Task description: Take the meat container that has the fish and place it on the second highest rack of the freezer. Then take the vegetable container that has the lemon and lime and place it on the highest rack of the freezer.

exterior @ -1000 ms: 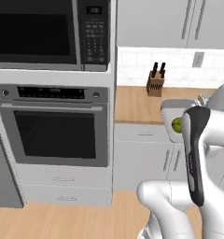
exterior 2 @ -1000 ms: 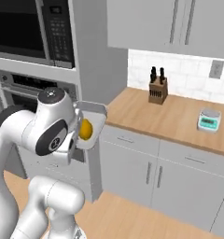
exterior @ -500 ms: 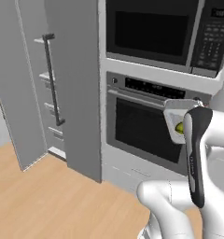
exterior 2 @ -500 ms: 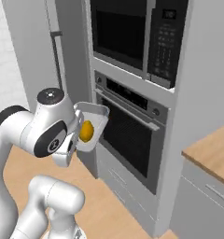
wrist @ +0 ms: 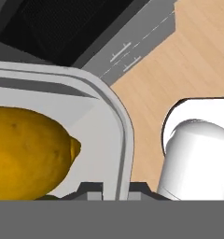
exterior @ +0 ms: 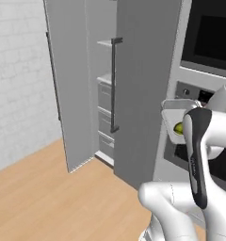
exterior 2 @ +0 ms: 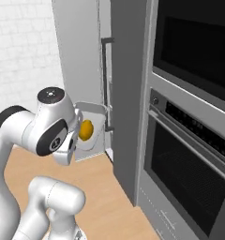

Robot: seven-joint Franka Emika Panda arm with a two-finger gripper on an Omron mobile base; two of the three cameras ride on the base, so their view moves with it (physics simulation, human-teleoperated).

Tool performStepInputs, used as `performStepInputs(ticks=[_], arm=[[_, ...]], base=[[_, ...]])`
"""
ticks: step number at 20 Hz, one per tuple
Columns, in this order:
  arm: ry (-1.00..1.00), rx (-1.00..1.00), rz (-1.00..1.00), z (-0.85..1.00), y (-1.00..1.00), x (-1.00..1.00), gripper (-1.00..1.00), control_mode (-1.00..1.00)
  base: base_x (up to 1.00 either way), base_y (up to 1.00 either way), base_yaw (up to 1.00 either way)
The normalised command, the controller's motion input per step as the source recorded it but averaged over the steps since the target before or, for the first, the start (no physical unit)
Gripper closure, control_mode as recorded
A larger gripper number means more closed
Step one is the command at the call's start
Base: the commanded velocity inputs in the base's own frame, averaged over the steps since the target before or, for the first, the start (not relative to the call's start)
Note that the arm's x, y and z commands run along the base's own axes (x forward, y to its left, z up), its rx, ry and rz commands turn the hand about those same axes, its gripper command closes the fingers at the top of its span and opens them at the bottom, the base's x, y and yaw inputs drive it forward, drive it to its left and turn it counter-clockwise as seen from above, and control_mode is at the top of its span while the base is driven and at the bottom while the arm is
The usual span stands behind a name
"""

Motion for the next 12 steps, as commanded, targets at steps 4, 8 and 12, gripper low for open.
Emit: performStepInputs(ticks=[4,8,12], arm=[[0.0,0.0,0.0,0.0,0.0,0.0,1.0,1.0],[0.0,0.0,0.0,0.0,0.0,0.0,1.0,1.0],[0.0,0.0,0.0,0.0,0.0,0.0,1.0,1.0]], base=[[1.0,0.93,-0.03],[0.91,0.97,-0.18],[0.69,1.0,-0.32]])
